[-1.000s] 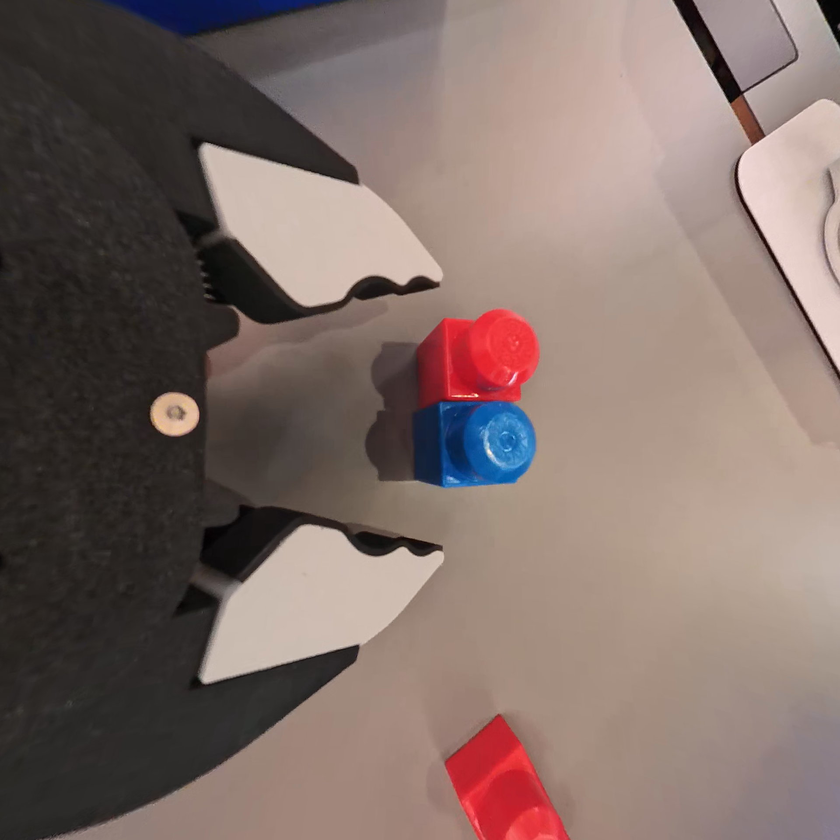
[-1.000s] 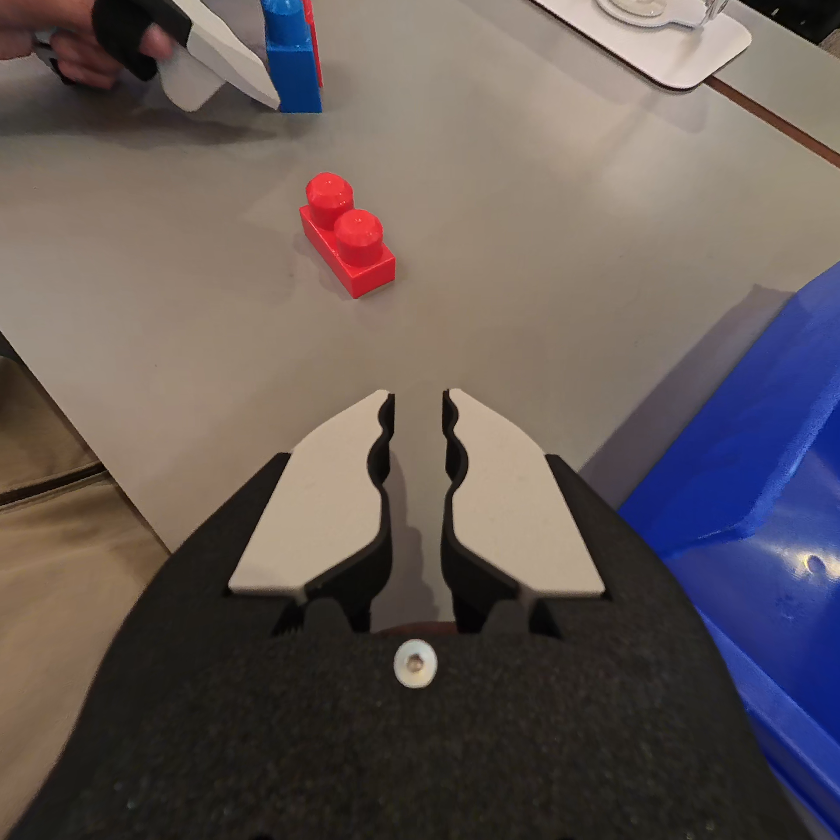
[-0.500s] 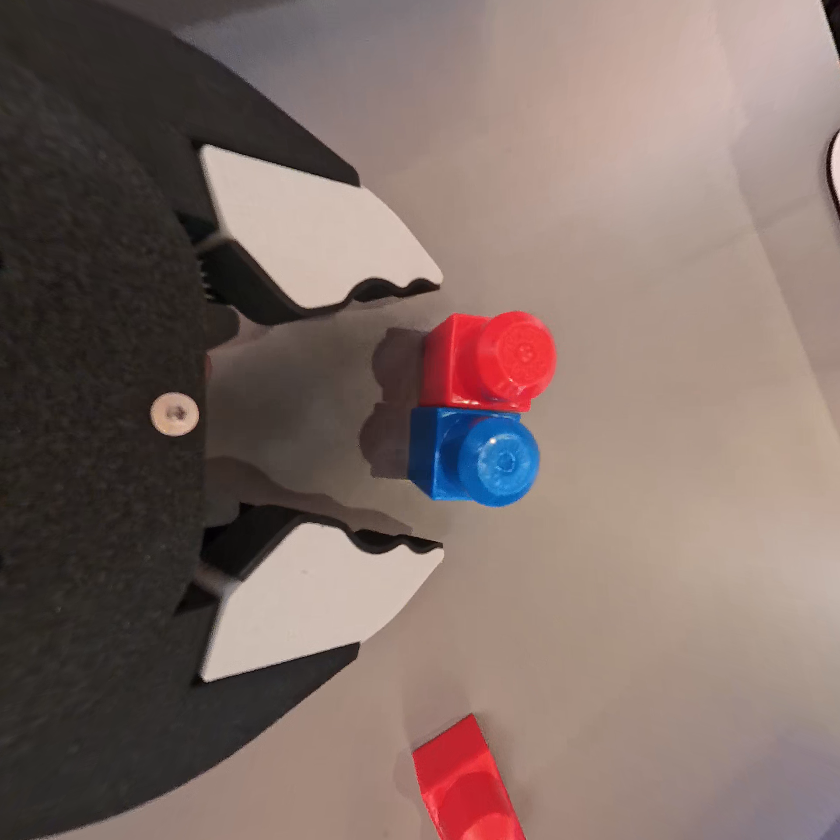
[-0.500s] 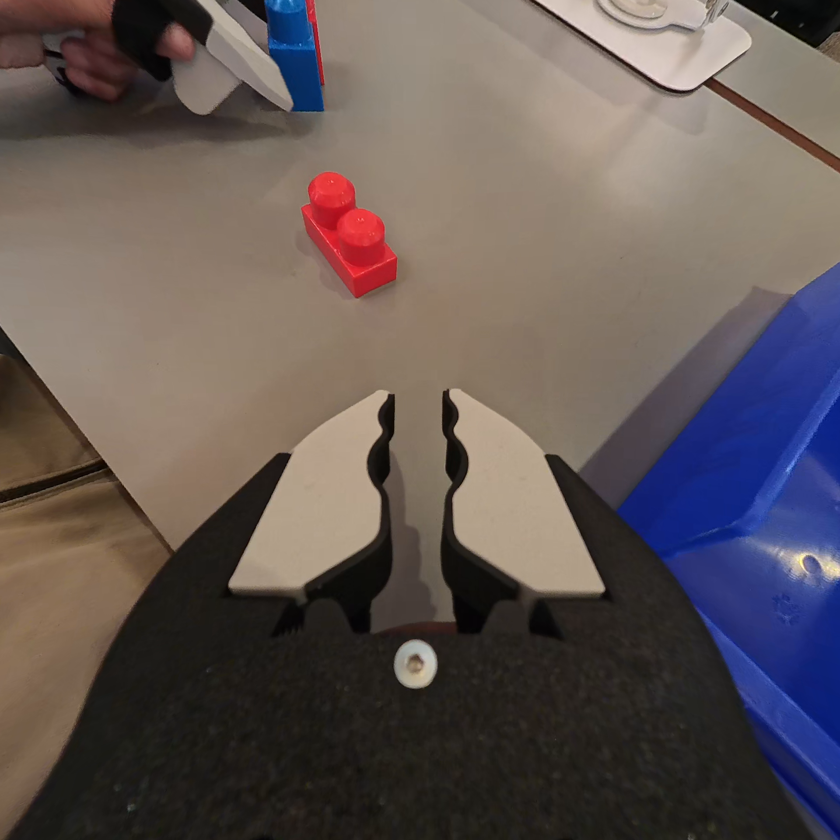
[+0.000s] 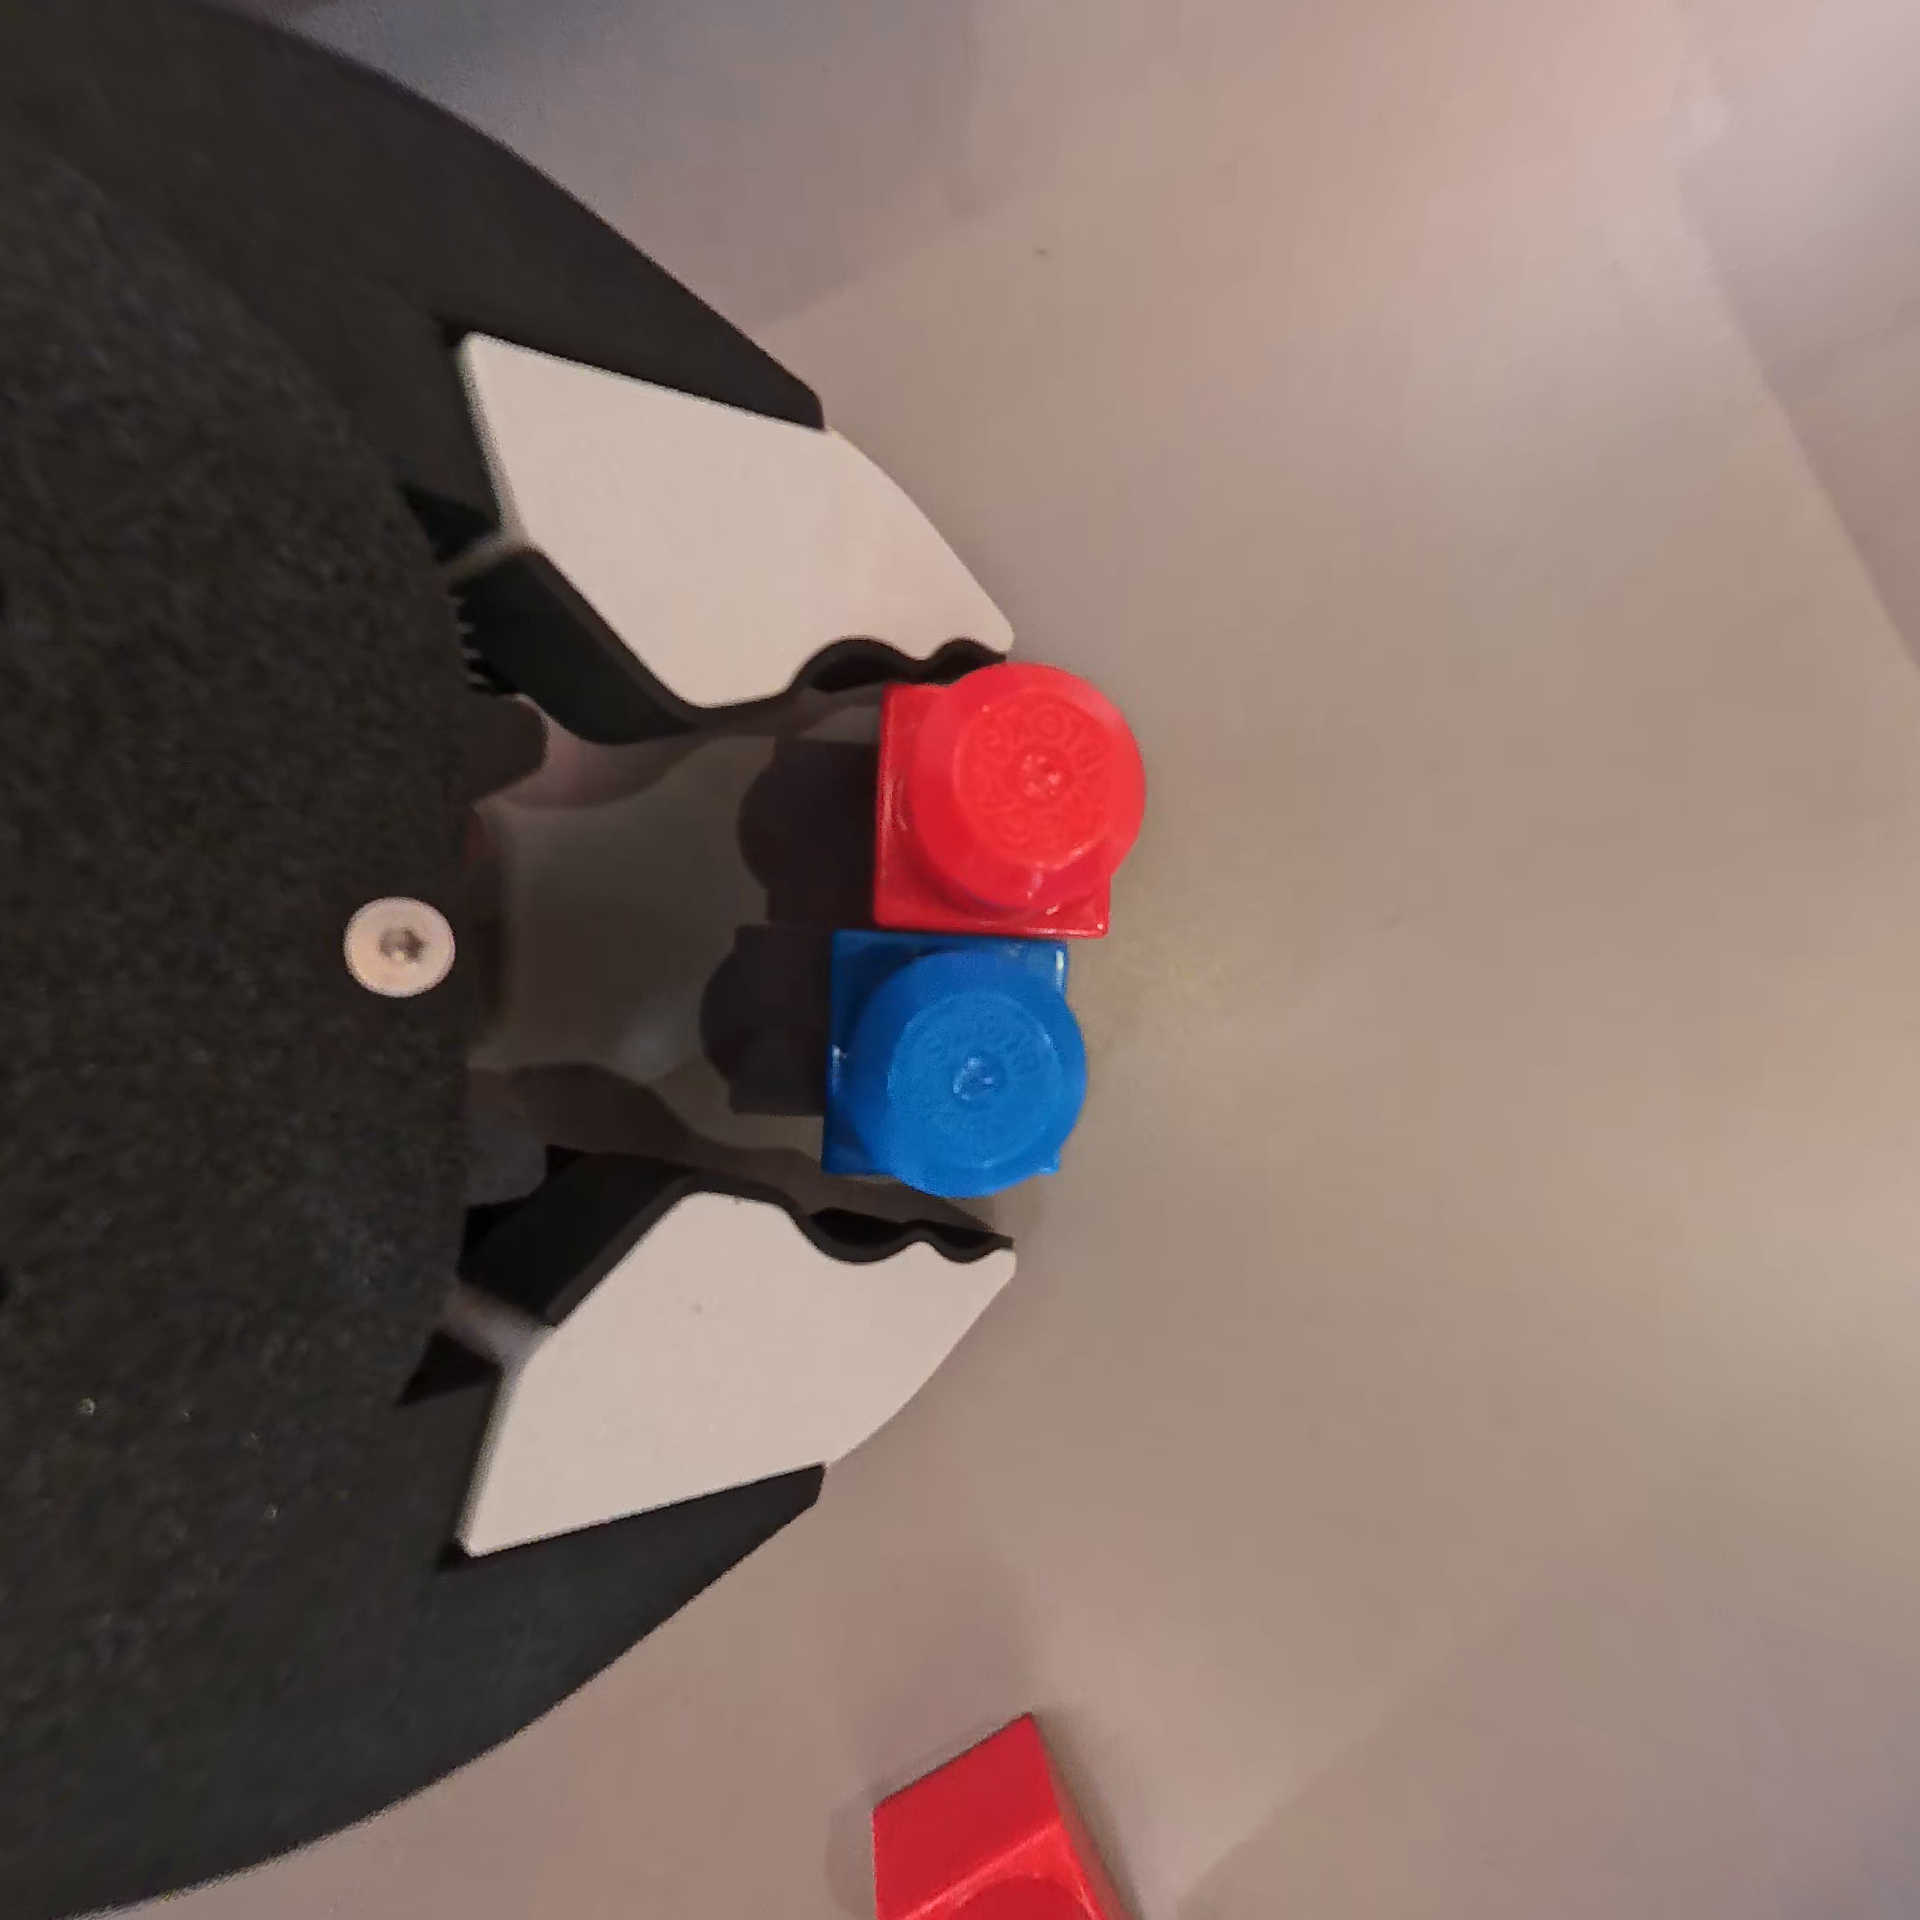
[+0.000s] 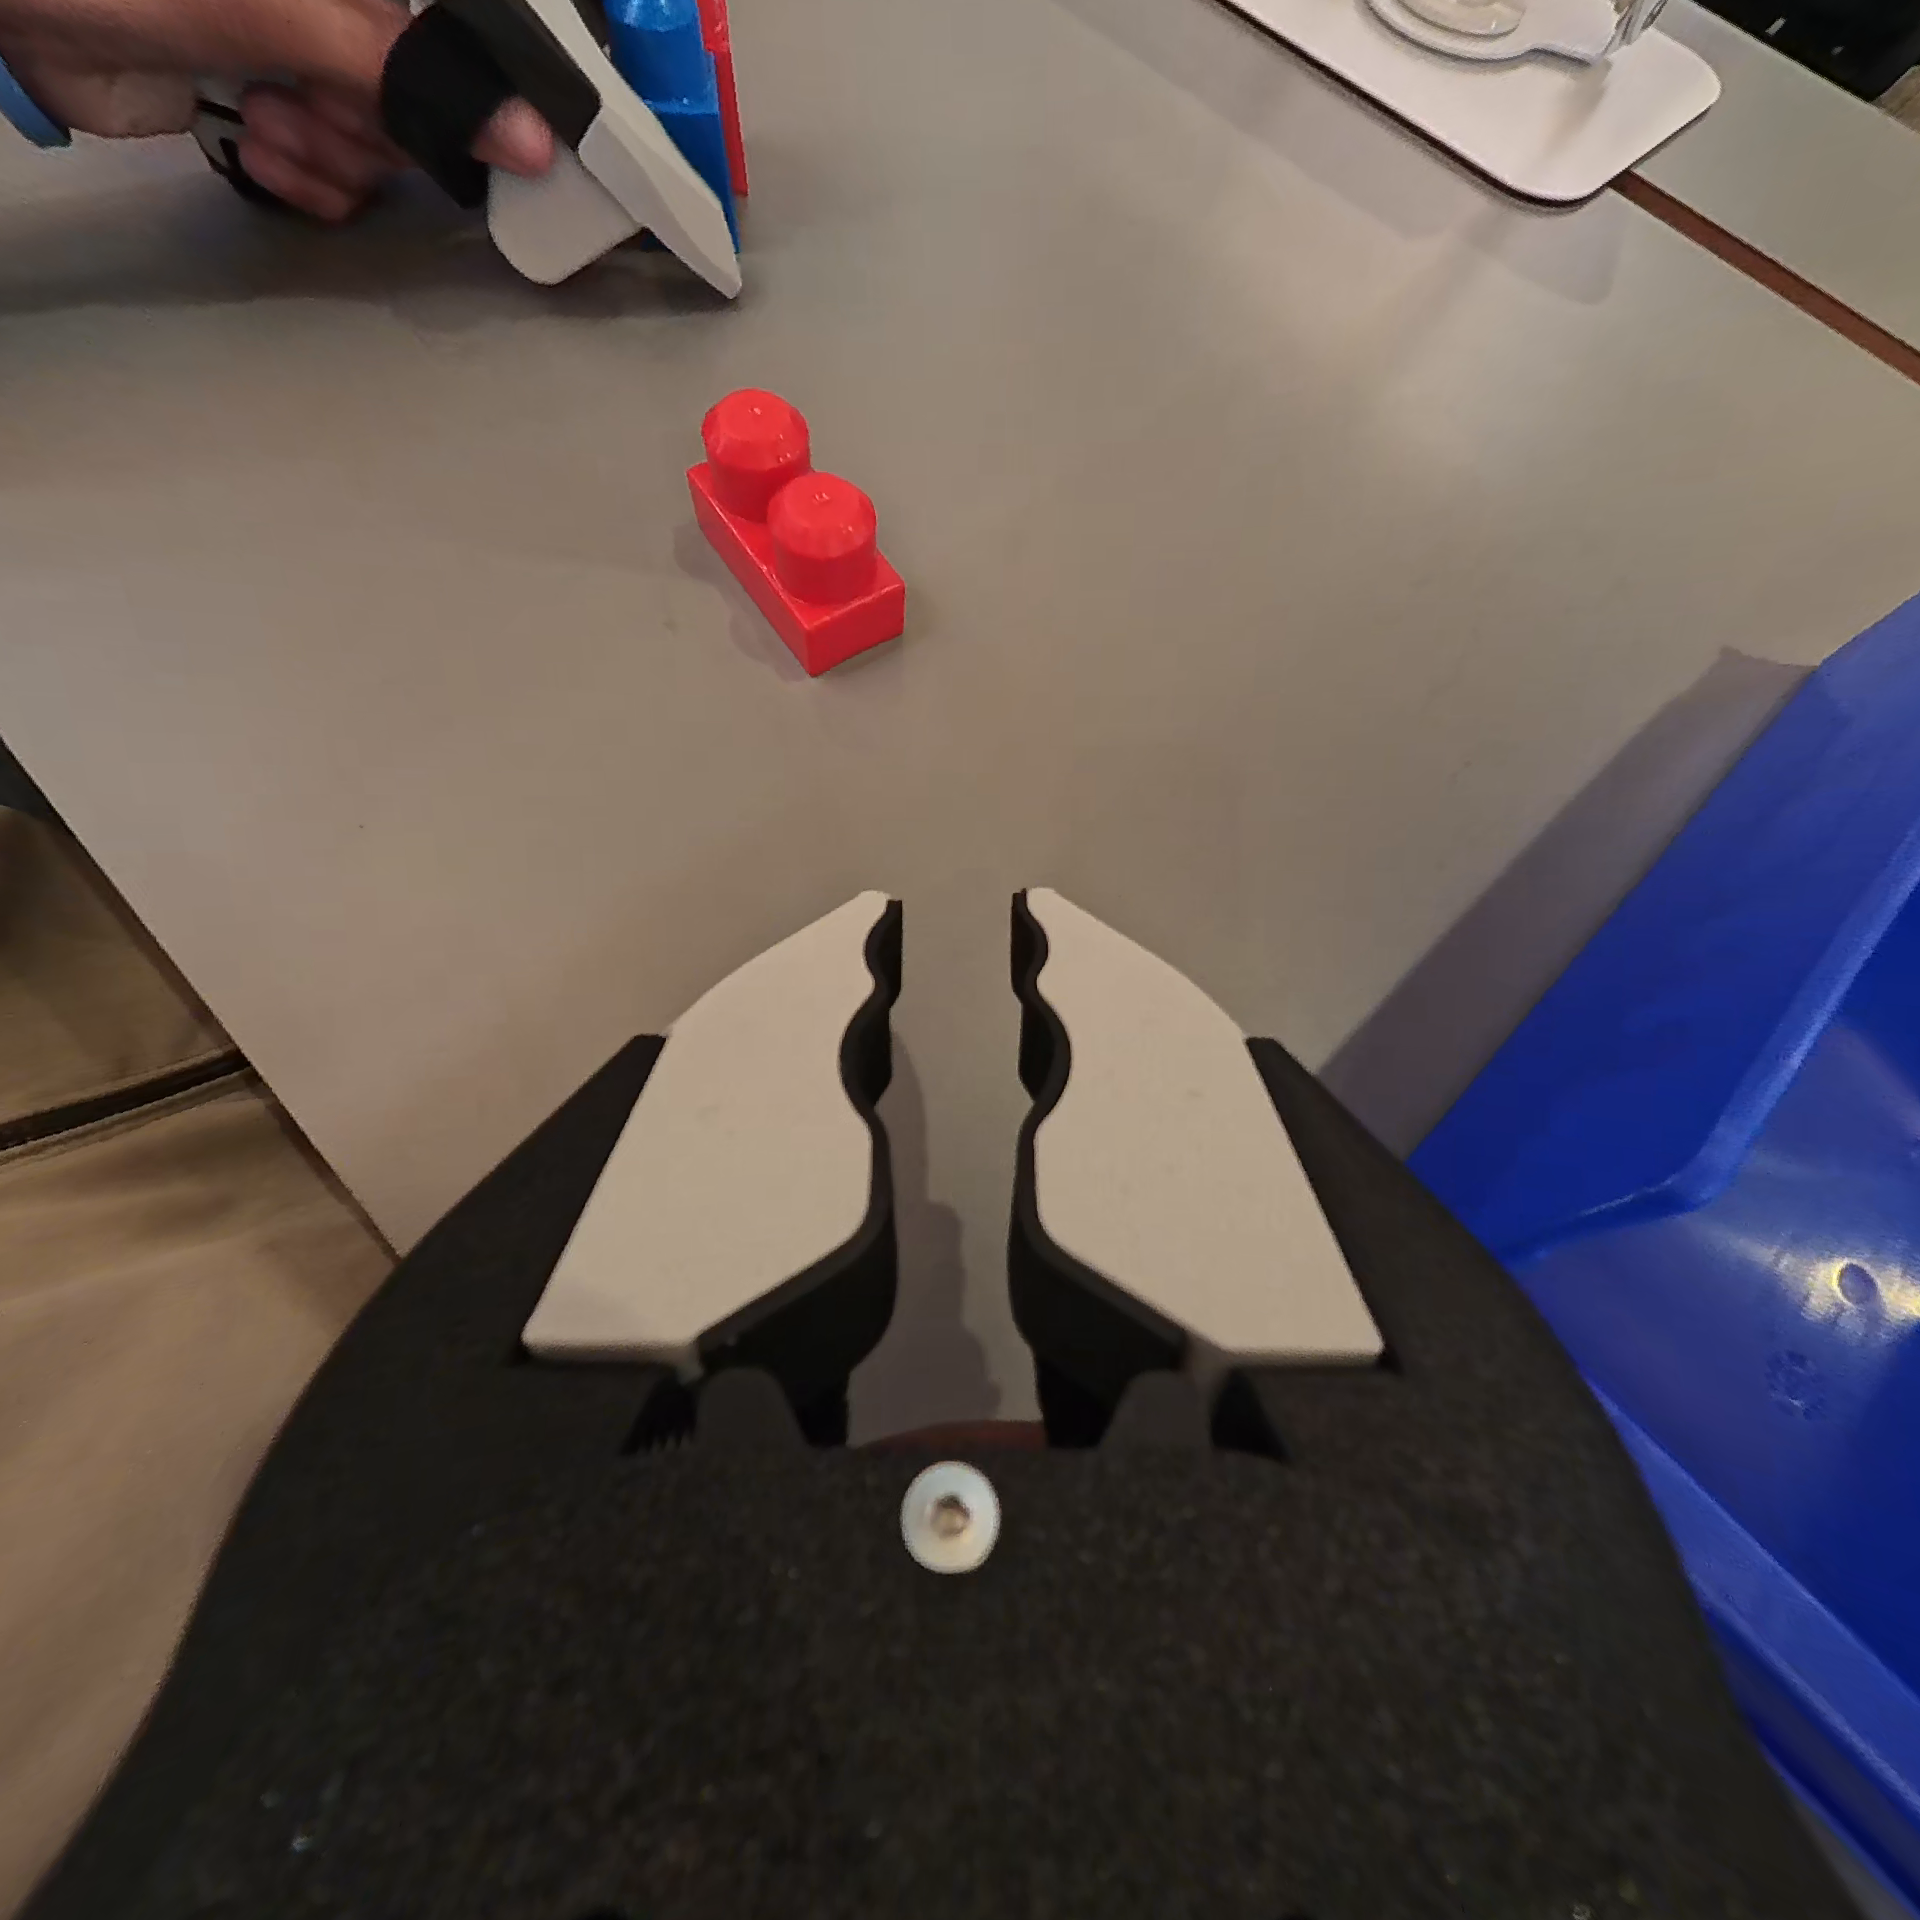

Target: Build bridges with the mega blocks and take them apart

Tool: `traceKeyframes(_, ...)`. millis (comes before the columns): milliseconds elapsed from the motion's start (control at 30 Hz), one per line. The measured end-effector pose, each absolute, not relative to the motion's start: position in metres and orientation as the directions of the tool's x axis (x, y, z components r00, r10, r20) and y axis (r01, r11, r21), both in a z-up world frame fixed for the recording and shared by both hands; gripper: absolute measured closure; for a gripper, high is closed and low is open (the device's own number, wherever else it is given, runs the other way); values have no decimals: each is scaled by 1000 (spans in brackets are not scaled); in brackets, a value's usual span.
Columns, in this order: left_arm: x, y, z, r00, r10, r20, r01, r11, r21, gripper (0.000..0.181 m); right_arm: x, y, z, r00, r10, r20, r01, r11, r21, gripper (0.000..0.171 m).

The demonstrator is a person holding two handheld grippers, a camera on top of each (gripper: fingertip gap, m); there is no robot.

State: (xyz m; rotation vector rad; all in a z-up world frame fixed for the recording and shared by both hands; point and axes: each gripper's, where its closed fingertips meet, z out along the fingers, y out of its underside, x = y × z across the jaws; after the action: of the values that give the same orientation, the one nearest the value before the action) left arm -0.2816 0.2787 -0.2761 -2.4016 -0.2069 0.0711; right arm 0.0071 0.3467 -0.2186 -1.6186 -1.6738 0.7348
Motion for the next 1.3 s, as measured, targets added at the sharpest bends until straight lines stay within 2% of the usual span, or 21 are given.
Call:
traceKeyframes(633, -287, 253, -276, 990, 141, -17, 94, -742, -664, 82, 6, 345, -220, 4, 996, 94, 617, 72, -783, 151)
traceKeyframes(1167, -290, 268, -275, 991, 130, -28, 78, -737, -671, 85, 7, 343, -218, -3, 995, 99, 616, 80, -783, 151)
traceKeyframes(1300, -289, 272, -274, 991, 130, -27, 78, -734, -674, 80, 7, 344, -218, -1, 995, 95, 617, 76, -784, 151)
